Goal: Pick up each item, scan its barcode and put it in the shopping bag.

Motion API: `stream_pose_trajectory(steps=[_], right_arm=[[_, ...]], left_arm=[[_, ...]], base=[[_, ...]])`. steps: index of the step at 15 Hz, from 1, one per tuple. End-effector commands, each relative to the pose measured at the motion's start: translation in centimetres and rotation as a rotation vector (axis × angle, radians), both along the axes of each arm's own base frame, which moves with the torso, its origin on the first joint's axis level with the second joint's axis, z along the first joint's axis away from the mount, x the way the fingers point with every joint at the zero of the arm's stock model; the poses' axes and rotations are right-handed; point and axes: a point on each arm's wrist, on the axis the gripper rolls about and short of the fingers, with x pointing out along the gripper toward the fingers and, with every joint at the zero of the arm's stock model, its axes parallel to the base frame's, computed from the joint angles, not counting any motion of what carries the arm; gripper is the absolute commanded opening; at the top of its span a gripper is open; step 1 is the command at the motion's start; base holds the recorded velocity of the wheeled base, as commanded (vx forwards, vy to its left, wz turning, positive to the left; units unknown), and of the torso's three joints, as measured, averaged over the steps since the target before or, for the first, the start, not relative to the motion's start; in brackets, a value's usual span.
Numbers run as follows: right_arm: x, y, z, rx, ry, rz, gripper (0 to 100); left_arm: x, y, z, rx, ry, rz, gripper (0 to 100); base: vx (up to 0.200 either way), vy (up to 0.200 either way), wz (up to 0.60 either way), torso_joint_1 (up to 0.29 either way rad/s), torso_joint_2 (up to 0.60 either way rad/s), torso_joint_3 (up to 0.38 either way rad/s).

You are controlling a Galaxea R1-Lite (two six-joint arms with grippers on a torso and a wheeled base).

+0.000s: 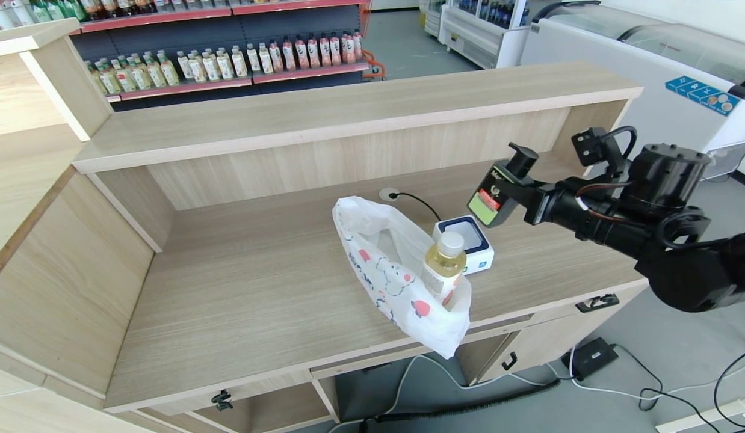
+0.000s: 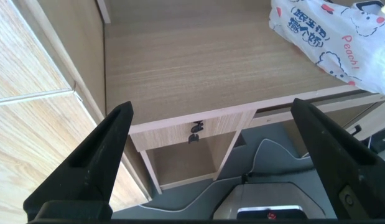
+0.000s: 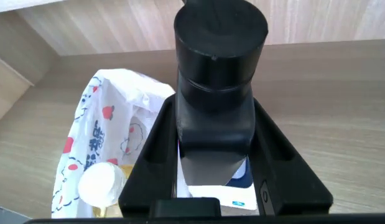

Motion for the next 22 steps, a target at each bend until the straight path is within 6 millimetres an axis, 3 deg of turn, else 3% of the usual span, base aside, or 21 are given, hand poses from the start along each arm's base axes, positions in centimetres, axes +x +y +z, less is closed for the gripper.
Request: stream_pose_trajectory(steps=[1,5,12,15,17,19,22], right_arm=[[1.6,0.1,-3.3,-0.011,0.057,0.008,0],[3.0,-0.4,-5.5,-0.081,0.059,0.065,0],[4.9,0.0,-5.5,-0.097,0.015,0.137,0],[3.0,-1.0,-3.2,-0.19,-0.091,0.047,0],[0.3,-3.5,-0.4,-0.314,-0.199,-0.157,0],[-2.6,-4.6,2.6,-0.329,-0.272,-0.283,0],[-4.0,-4.9,4.2,-0.296,-0.341,-0.467,0]], left_arm=[[0.0,0.0,0.0,0.0,0.0,-0.001,100],[0.0,0.0,0.0,0.0,-0.001,-0.001,100],[0.0,0.0,0.0,0.0,-0.001,-0.001,100],[0.0,0.0,0.0,0.0,-0.001,-0.001,100],[0.0,0.0,0.0,0.0,-0.001,-0.001,100],[0.0,0.0,0.0,0.0,-0.001,-0.001,100],[0.0,0.0,0.0,0.0,-0.001,-0.001,100]], base=[[0.0,0.0,0.0,0.0,0.0,0.0],[0.0,0.0,0.0,0.0,0.0,0.0],[0.0,0.0,0.0,0.0,0.0,0.0],[0.0,0.0,0.0,0.0,0.0,0.0],[0.0,0.0,0.0,0.0,0.0,0.0],[0.0,0.0,0.0,0.0,0.0,0.0],[0.0,0.0,0.0,0.0,0.0,0.0]])
